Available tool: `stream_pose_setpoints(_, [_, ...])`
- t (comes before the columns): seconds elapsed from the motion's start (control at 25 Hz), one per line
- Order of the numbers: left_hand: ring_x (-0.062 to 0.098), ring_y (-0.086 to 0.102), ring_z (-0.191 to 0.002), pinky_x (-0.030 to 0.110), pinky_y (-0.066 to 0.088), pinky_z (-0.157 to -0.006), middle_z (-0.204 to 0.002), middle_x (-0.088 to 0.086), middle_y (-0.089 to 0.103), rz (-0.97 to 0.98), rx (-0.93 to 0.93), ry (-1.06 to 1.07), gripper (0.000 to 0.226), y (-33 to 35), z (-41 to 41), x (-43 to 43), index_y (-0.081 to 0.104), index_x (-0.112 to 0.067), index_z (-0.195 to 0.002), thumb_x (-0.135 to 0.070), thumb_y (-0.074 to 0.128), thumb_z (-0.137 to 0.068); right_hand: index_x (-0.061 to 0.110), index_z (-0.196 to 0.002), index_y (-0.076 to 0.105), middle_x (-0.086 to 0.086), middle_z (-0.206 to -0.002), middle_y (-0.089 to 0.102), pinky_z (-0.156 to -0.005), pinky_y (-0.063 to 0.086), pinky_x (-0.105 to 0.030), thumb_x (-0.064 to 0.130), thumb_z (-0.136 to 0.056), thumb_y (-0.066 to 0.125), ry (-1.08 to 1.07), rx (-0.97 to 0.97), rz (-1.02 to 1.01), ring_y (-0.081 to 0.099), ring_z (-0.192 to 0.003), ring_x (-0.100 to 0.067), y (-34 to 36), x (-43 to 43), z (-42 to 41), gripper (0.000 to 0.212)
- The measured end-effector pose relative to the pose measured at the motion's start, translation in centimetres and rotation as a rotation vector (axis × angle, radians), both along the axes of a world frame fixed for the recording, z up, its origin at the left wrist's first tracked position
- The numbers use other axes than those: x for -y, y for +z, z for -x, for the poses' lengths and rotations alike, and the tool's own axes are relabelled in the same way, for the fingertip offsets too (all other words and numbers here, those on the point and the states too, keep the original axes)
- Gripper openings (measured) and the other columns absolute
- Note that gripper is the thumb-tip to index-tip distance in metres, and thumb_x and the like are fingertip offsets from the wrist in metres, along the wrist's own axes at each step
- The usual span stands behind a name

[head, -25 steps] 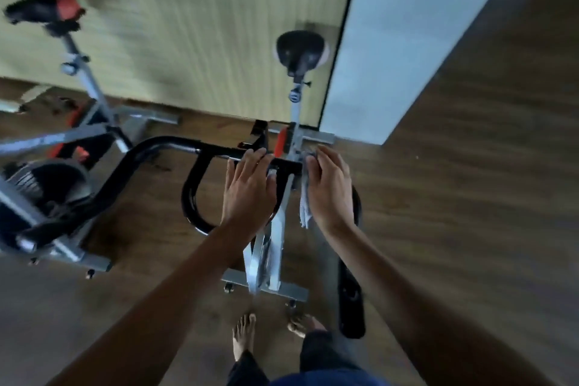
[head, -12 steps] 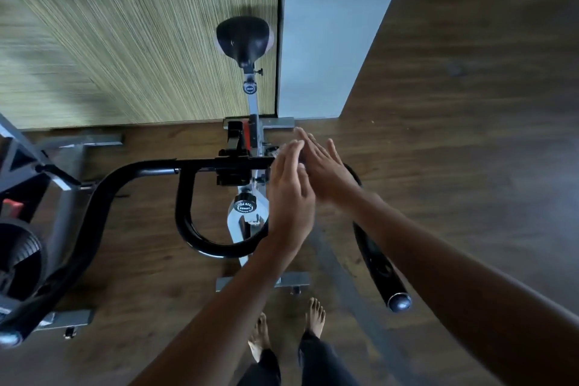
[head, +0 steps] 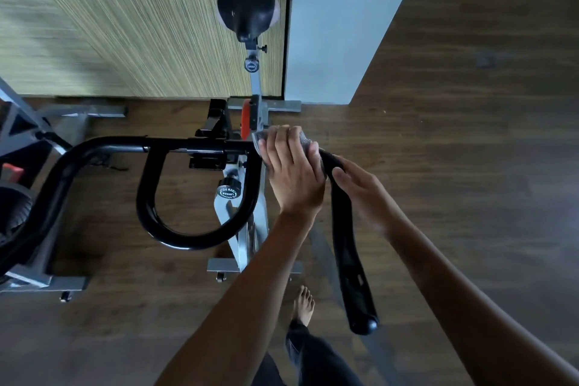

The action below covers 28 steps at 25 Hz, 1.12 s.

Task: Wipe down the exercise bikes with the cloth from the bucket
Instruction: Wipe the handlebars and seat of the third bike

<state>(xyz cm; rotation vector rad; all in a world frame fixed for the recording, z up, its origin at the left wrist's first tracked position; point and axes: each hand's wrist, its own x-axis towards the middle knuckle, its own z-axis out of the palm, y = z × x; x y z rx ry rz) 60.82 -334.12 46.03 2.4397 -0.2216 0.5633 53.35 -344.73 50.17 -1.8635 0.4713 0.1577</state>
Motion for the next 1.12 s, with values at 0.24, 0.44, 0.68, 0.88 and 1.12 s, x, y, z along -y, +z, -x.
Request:
stream_pose_setpoints(0.24, [0.027, 0.036, -0.138, 0.038, 0.007, -0.124, -0.138, 0.016, 0.055, -0.052, 0.205, -0.318, 0.046, -2.8, -1.0, -2.7, 0.046, -0.007, -0.136, -0.035, 0.027, -0.106, 0.041, -0.125, 0.06, 0.021, -0.125, 0.066, -0.113, 0.037, -0.03, 0.014, -0.105, 0.041, -0.099, 0.109, -0.078, 0.055, -0.126, 0.0, 1.1, -2.0, 1.6, 0.039])
stream_pose_setpoints(0.44, [0.028, 0.034, -0.141, 0.039, 0.004, -0.123, -0.142, 0.015, 0.052, -0.066, 0.218, -0.447, 0.052, -3.2, -0.4, -2.1, 0.044, -0.007, -0.139, -0.04, 0.021, -0.105, 0.037, -0.142, 0.05, 0.011, -0.133, 0.062, -0.111, 0.041, -0.039, 0.039, -0.092, 0.048, -0.192, 0.005, 0.01, 0.057, -0.122, -0.004, 1.8, -3.4, 3.6, 0.05])
stream_pose_setpoints(0.68, [0.021, 0.027, -0.145, 0.036, -0.001, -0.121, -0.148, 0.01, 0.049, -0.091, 0.291, -0.57, 0.053, -3.6, -1.3, -2.6, 0.039, -0.012, -0.145, -0.038, 0.014, -0.106, 0.039, -0.138, 0.054, 0.01, -0.124, 0.066, -0.091, 0.051, -0.036, 0.033, -0.097, 0.061, -0.336, -0.136, 0.097, 0.066, -0.1, -0.008, 5.3, -6.1, 5.7, 0.042])
stream_pose_setpoints(0.88, [0.028, 0.036, -0.139, 0.038, 0.005, -0.123, -0.144, 0.014, 0.051, 0.089, 0.256, -0.777, 0.065, -3.3, -0.6, -2.4, 0.049, -0.004, -0.139, -0.044, 0.013, -0.105, 0.032, -0.106, 0.075, -0.002, -0.094, 0.076, -0.082, 0.055, -0.038, 0.044, -0.09, 0.064, -0.451, -0.207, 0.196, 0.07, -0.082, -0.016, 7.6, -7.3, 7.1, 0.023])
stream_pose_setpoints(1.12, [0.028, 0.042, -0.138, 0.058, 0.022, -0.117, -0.144, 0.013, 0.052, 0.327, 0.291, -1.187, 0.052, -2.7, -0.7, -2.9, 0.054, -0.003, -0.135, -0.028, 0.022, -0.104, 0.017, -0.08, 0.075, -0.005, -0.078, 0.074, -0.077, 0.055, -0.034, 0.036, -0.091, 0.061, -0.967, -0.036, 0.487, 0.069, -0.08, -0.019, 7.7, -12.7, 9.4, 0.027])
